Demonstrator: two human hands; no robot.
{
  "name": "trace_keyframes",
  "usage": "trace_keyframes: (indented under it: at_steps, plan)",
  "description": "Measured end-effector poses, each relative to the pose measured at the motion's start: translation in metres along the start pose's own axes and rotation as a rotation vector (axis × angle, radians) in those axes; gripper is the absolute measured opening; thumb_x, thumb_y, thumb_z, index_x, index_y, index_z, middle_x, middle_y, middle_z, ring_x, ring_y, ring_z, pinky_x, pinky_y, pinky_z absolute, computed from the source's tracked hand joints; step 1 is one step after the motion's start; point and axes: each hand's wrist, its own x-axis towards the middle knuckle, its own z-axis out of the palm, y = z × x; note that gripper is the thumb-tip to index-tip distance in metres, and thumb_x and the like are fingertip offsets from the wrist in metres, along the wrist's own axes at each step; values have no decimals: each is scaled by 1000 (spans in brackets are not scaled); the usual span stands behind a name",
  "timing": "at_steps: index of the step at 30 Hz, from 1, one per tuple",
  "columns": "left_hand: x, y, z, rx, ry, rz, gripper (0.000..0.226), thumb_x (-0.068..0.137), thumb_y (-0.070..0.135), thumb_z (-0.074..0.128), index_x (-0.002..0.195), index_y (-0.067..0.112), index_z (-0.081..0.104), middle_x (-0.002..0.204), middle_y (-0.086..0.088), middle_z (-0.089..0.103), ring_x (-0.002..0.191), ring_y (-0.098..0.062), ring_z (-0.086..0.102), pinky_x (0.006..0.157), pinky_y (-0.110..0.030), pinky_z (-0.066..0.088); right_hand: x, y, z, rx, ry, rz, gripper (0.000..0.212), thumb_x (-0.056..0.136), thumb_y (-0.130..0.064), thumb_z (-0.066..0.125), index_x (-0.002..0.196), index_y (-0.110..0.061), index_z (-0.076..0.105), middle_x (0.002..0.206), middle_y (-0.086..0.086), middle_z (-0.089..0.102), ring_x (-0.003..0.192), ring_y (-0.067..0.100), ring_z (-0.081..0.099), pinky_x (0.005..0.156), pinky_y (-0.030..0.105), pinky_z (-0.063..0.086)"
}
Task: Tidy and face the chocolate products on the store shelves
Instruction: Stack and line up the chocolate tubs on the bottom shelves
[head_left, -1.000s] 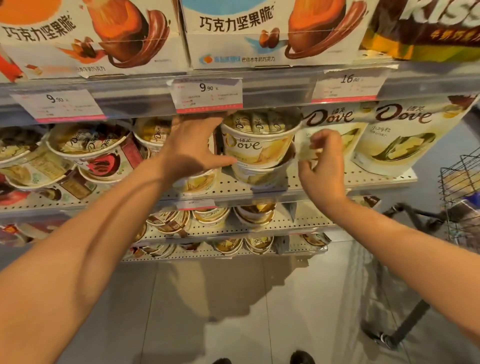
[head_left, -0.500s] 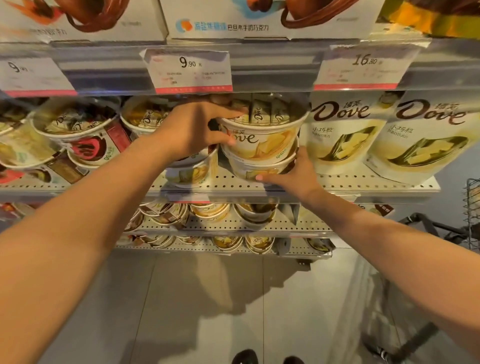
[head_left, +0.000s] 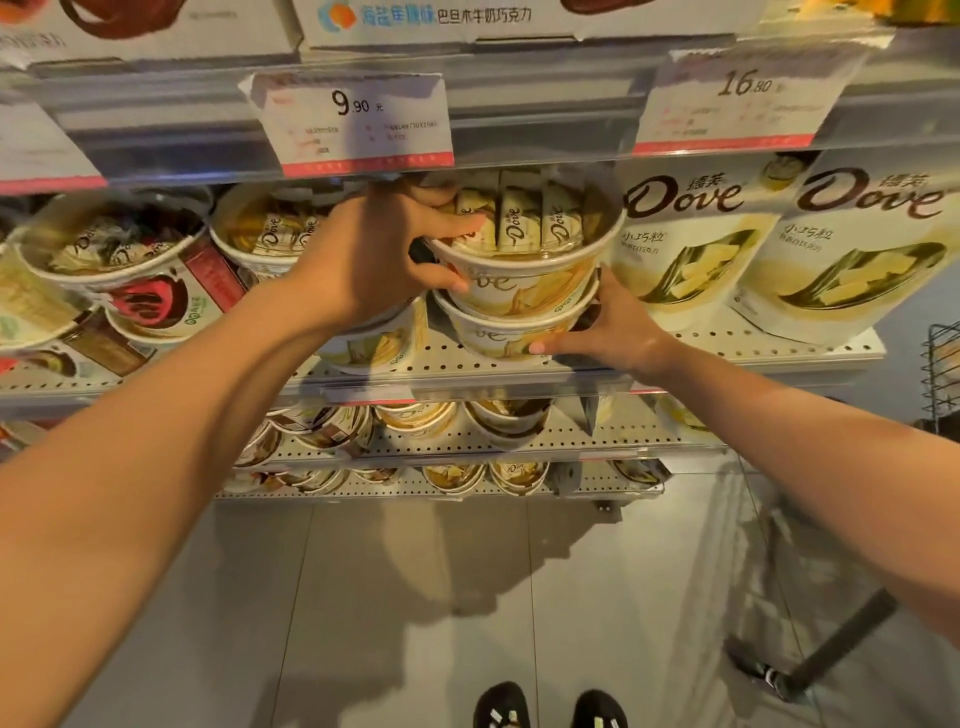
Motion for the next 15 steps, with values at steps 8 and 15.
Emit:
trace_keyframes:
  at_steps: [8, 15]
  plan:
    - [-3, 5, -6, 49, -45, 19, 63, 74, 47, 67, 130, 22, 54, 143, -4, 44, 131, -19, 41, 105, -31, 33, -3, -5, 3, -20, -37, 54, 95, 60, -21, 87, 138, -14, 34, 121, -6, 54, 113, 10, 49, 91, 21, 40]
    - [-1, 62, 6, 98, 91, 133, 61, 76, 52, 53, 118, 8, 59, 126, -11, 57, 121, -25, 48, 104, -39, 36, -34, -9, -24, -40, 41, 85, 57, 76, -17, 75, 127, -14, 49, 108, -2, 56, 100, 16, 58, 80, 24, 49]
